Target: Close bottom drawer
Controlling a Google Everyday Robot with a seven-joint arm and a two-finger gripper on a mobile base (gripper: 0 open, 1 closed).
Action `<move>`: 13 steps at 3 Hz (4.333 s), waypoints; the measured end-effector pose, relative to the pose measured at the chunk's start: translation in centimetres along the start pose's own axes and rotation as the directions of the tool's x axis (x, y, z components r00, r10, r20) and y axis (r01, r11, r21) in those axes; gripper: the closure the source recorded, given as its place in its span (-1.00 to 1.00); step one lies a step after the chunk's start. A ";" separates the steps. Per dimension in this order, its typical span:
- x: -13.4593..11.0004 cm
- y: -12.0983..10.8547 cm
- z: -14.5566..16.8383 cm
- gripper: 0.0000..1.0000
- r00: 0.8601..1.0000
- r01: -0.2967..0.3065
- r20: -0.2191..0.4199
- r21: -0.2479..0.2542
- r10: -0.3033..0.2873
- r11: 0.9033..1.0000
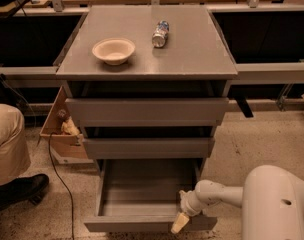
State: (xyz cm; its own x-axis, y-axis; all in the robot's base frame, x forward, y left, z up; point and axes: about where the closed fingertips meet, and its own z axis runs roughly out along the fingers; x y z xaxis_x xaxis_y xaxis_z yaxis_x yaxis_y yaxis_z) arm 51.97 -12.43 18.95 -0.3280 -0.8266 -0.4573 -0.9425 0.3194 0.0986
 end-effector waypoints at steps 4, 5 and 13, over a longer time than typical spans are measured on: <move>-1.5 -2.2 2.8 0.04 0.998 0.022 0.053 0.031 -0.023 0.999; -1.6 -2.1 2.6 -0.02 0.998 0.022 0.053 0.031 -0.023 0.999; -7.3 -10.3 0.4 -1.00 0.978 0.188 0.078 0.090 -0.195 0.978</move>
Offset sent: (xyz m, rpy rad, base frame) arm 0.0436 0.0233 -0.0423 0.0518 -0.0812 -0.0015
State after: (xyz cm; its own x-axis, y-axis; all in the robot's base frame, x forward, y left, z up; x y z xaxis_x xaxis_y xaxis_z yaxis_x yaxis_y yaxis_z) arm 64.09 -9.48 20.88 -0.1323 -0.8343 -0.5352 -0.9776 0.1989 -0.0685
